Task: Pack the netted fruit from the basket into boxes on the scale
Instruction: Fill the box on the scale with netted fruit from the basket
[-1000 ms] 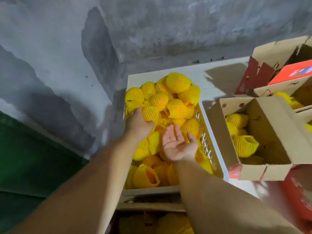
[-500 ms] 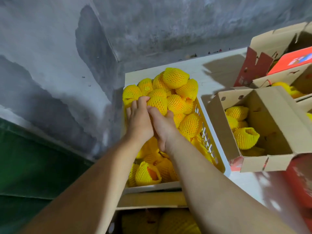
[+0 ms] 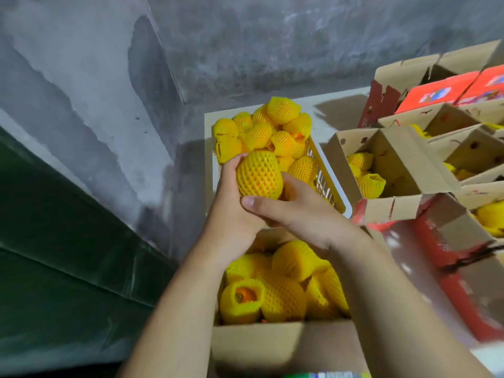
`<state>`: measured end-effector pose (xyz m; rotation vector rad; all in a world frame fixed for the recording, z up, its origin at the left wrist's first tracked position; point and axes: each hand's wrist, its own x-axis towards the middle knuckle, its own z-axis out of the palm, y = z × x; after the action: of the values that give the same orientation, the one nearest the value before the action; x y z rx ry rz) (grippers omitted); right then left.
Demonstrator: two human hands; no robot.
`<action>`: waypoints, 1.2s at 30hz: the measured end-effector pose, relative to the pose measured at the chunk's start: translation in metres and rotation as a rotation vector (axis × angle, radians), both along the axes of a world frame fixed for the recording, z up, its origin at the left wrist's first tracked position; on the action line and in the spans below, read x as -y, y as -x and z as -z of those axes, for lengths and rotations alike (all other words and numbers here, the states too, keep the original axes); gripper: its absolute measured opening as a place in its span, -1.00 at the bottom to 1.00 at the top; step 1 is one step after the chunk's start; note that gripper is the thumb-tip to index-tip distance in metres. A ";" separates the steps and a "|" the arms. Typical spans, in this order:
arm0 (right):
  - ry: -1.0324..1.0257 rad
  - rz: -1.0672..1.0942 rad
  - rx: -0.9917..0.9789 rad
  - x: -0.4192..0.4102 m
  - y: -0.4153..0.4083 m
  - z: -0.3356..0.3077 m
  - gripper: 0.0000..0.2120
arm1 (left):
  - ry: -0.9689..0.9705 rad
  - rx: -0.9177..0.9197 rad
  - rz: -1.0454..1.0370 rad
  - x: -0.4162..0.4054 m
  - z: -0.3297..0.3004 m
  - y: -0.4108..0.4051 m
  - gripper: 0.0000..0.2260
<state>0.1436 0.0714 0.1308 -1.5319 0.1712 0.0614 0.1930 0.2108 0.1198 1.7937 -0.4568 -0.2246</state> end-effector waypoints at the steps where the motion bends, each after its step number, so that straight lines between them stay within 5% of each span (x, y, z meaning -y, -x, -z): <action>1: -0.001 -0.002 -0.003 -0.008 0.013 -0.001 -0.54 | -0.008 -0.001 0.009 -0.008 -0.001 0.013 -0.16; 6: -0.144 0.042 0.056 -0.042 0.068 0.006 -0.49 | -0.058 0.014 0.088 -0.055 -0.006 0.064 -0.10; 12: -0.290 0.052 -0.001 -0.068 0.118 0.004 -0.66 | 0.308 -0.319 0.157 -0.091 -0.003 0.103 -0.42; 17: -0.221 0.049 -0.054 -0.088 0.143 0.004 -0.39 | 0.225 -0.309 0.134 -0.105 0.007 0.127 -0.41; 26: -0.222 0.035 -0.008 -0.096 0.161 0.007 -0.65 | 0.319 -0.209 -0.027 -0.103 0.013 0.150 -0.76; 36: -0.318 0.133 0.003 -0.104 0.167 0.009 -0.56 | 0.294 -0.334 -0.120 -0.095 0.023 0.163 -0.16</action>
<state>-0.0235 0.1750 0.1213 -1.2010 0.2482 -0.0193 0.0299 0.3061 0.0966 1.4542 -0.1345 -0.3480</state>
